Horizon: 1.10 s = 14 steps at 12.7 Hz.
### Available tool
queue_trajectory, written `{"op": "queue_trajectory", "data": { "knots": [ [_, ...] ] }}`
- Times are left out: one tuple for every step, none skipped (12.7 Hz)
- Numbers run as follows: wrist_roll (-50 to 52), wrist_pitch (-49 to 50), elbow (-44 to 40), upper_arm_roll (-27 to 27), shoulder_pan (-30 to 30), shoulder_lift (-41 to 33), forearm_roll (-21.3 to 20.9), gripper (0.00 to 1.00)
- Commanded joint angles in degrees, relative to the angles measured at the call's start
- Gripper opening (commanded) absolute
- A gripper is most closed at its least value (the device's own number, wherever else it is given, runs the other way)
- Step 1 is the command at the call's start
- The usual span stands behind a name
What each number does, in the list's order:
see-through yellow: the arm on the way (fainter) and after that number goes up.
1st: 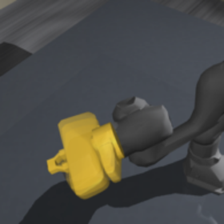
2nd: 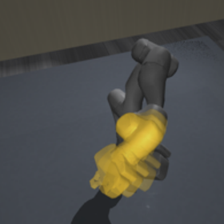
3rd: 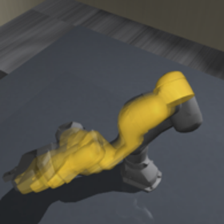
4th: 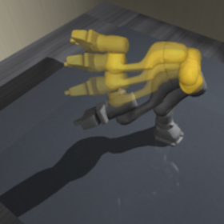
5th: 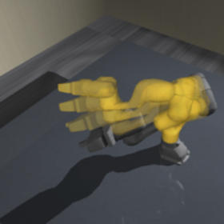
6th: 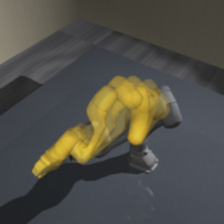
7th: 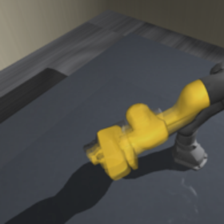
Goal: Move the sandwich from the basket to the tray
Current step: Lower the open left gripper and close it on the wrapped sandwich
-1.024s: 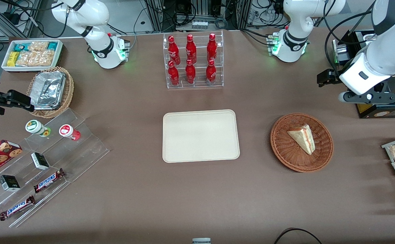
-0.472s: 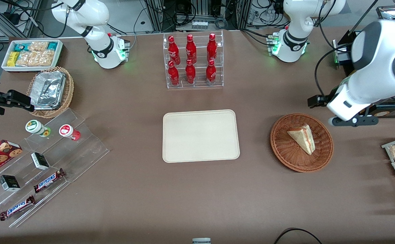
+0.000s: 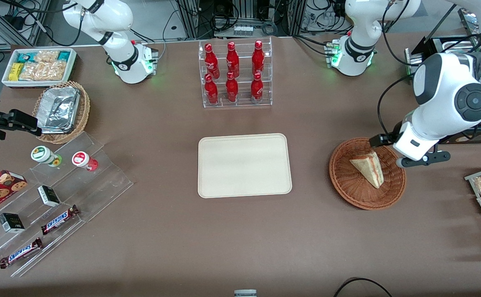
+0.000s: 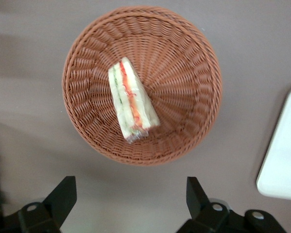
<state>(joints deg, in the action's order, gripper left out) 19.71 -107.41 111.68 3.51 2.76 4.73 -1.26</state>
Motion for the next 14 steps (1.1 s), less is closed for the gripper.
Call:
{"op": "queue_trajectory", "data": {
  "knots": [
    [7.34, -4.12, 4.15, 0.18, -1.0, -1.65, 0.12, 1.0],
    [12.06, -5.61, 4.85, 0.09, -1.08, -1.39, 0.47, 1.0],
    [15.68, -6.93, 5.12, -0.34, -1.0, -1.13, 0.56, 1.0],
    [18.24, -7.55, 5.21, -0.35, -1.0, -0.25, 0.56, 1.0],
    [18.7, -8.69, 5.91, -0.35, -1.0, -0.16, 0.56, 1.0],
    [18.7, -10.87, 7.66, -0.35, -1.0, -0.5, 0.47, 1.0],
    [18.7, -13.5, 9.94, -0.35, -1.0, -0.86, 0.47, 1.0],
    [18.79, -15.71, 11.61, -0.35, -1.0, -1.29, 0.47, 1.0],
    [18.88, -18.08, 13.54, -0.35, -1.0, -1.65, 0.47, 1.0],
    [18.97, -19.67, 14.52, -0.35, -1.0, -1.65, 0.47, 1.0],
    [19.05, -20.64, 14.96, -0.35, -1.0, -1.48, 0.47, 1.0],
    [19.05, -22.39, 15.84, -0.35, -1.0, -1.3, 0.47, 1.0],
    [19.05, -24.58, 17.07, -0.35, -1.0, -1.21, 0.56, 1.0],
    [19.23, -26.87, 18.3, -0.35, -1.0, -0.95, 0.56, 1.0]
  ]
}}
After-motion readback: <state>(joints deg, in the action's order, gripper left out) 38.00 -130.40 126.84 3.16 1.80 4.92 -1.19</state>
